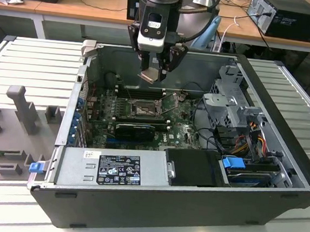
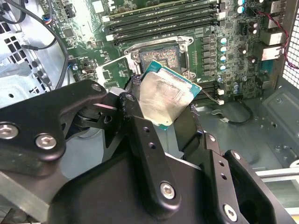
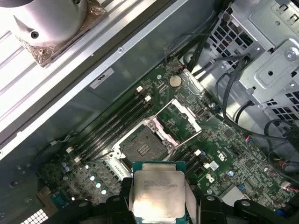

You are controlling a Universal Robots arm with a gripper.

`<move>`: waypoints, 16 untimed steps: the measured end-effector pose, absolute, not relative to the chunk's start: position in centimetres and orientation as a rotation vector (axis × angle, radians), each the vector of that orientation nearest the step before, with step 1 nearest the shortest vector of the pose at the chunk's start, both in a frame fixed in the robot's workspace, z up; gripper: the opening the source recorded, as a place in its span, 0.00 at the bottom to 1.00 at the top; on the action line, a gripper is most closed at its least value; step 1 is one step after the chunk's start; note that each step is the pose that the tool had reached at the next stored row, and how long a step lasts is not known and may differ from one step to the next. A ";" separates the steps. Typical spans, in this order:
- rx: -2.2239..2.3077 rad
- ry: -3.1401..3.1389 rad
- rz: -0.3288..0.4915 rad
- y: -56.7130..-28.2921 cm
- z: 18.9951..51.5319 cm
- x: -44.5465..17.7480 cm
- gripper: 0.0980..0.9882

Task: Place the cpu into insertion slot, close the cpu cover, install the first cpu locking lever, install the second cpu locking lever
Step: 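Place the cpu into insertion slot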

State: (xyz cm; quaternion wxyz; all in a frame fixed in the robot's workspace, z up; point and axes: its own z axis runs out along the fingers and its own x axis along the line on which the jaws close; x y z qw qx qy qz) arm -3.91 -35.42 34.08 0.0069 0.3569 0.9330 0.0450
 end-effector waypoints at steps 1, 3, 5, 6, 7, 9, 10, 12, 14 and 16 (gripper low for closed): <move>1.120 2.917 0.141 -35.4 34.1 -3.9 0.48; 1.131 2.912 0.141 -35.4 34.0 -3.9 0.48; 1.140 2.908 0.141 -35.4 34.0 -3.9 0.48; 1.143 2.907 0.141 -35.4 34.0 -3.9 0.48; 1.148 2.905 0.141 -35.4 33.9 -3.9 0.48; 1.154 2.903 0.140 -35.4 33.9 -3.9 0.48; 1.162 2.899 0.140 -35.4 33.9 -3.9 0.48; 1.183 2.890 0.140 -35.4 33.9 -3.9 0.48; 1.199 2.883 0.140 -35.4 33.9 -3.9 0.48; 1.217 2.875 0.140 -35.4 33.9 -3.9 0.48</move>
